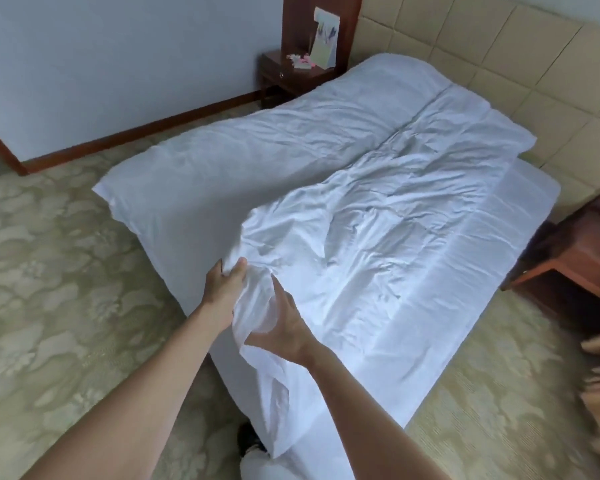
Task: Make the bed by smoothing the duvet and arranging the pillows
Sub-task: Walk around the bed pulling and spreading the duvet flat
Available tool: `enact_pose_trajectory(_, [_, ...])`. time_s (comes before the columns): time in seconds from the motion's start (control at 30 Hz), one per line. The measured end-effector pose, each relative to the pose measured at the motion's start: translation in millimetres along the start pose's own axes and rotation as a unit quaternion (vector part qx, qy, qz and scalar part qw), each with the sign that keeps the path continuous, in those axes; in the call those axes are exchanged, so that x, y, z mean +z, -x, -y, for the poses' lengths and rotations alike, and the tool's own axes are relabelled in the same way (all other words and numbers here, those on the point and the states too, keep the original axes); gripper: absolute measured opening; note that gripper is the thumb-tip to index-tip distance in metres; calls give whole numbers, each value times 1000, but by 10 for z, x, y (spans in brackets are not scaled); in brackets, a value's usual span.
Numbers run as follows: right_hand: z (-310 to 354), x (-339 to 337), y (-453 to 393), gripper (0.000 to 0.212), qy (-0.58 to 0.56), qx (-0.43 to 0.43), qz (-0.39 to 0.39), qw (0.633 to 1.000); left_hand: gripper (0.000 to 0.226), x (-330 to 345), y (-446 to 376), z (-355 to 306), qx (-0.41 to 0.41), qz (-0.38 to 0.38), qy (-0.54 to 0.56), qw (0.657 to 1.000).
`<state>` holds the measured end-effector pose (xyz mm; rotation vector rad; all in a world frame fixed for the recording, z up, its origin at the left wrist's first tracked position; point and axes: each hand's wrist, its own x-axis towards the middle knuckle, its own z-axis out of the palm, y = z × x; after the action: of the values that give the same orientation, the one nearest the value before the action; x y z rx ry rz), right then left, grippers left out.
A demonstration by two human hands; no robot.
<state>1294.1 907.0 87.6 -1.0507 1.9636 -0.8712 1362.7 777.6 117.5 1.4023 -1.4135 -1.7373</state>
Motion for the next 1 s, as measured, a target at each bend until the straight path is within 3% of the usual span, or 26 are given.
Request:
enact_pose_trajectory(0.13, [95,387,-225,122,89,25,-2,996,24,-401,-429,12,-45,6,-8,999])
enact_pose_trajectory(0.2, [89,510,-314,105,102,55,-41,992,13,-481,-546,-12,-65,25,0,998])
enact_pose_trajectory(0.3, [30,562,-436,77,92,79,-101,987,18,-531,-725,-91,-80,71,31,994])
enact_pose_trajectory(0.43, [126,576,-601,78,104,75,-97,987,18,-670,-1039,-169,-69,106,-24,992])
enact_pose_trajectory(0.57, [326,897,-678,56,100,90,-200,971,19,-887,-1279,-241,2,120,-141,983])
enact_pose_trajectory(0.77, [680,1546,-953,34,114,149,-324,927,24,-1366,-1533,-335,235,143,-271,922])
enact_pose_trajectory(0.87, [855,1825,-1056,26,24,175,-275,945,21,-1561,-1780,-328,222,154,-324,907])
enact_pose_trajectory(0.93, [930,1979,-1073,29,2,191,-180,965,25,-1716,-2035,-291,132,152,-390,899])
enact_pose_trajectory(1.0, [994,2115,-1062,23,-17,211,-167,963,31,-1933,-2239,-231,71,158,-460,871])
